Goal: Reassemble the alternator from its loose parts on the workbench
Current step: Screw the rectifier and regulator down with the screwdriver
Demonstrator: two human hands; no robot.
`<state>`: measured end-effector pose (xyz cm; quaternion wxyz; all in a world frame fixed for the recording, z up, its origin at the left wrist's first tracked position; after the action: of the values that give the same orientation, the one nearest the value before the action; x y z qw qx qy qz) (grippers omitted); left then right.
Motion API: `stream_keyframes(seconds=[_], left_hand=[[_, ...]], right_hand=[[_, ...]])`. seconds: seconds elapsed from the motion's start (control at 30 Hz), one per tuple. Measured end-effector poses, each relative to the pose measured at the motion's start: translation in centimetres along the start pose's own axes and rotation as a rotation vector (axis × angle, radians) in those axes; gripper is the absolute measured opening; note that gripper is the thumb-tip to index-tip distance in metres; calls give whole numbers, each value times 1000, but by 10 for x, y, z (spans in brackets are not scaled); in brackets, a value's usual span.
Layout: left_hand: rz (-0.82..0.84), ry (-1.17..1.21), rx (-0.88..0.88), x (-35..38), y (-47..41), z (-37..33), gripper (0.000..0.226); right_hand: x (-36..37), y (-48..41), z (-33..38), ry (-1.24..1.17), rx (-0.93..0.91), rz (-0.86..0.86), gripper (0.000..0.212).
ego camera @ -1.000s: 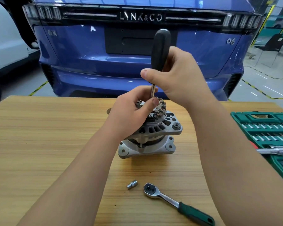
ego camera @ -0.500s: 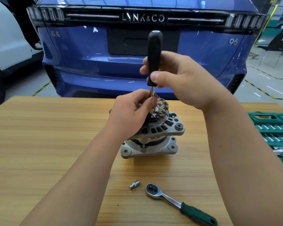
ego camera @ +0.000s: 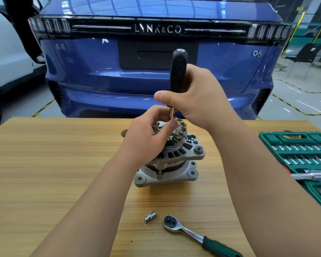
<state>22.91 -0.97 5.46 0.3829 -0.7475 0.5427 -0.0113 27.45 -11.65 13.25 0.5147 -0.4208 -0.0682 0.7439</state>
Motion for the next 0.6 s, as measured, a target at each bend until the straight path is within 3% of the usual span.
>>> stream_keyframes(seconds=[0.07, 0.17, 0.27, 0.4, 0.47, 0.53, 0.6], left_hand=[[-44, 62, -8, -5, 0, 1, 7], [-52, 93, 6, -8, 1, 1, 9], [-21, 48, 24, -6, 1, -1, 17], [19, 6, 4, 0, -1, 0, 13], [18, 12, -12, -1, -2, 3, 4], [27, -2, 13, -1, -1, 1, 11], [69, -12, 13, 2, -1, -2, 18]], right_hand=[[3, 0, 2, 54, 5, 15, 35], [5, 3, 6, -147, -42, 235, 2], [-4, 3, -1, -249, -14, 210, 8], [-5, 3, -11, -55, 56, 16, 23], [-1, 4, -8, -14, 24, 65, 22], [1, 5, -3, -128, 5, 211, 17], [-4, 6, -3, -249, 10, 239, 16]])
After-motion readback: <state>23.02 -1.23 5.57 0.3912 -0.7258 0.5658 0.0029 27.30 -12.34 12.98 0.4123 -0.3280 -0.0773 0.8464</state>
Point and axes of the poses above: each hand's wrist, its own y-axis away from the middle knuckle, its own x-axis out of the palm, z = x × y, the point moved 7 cm from there along -y, towards the middle knuckle
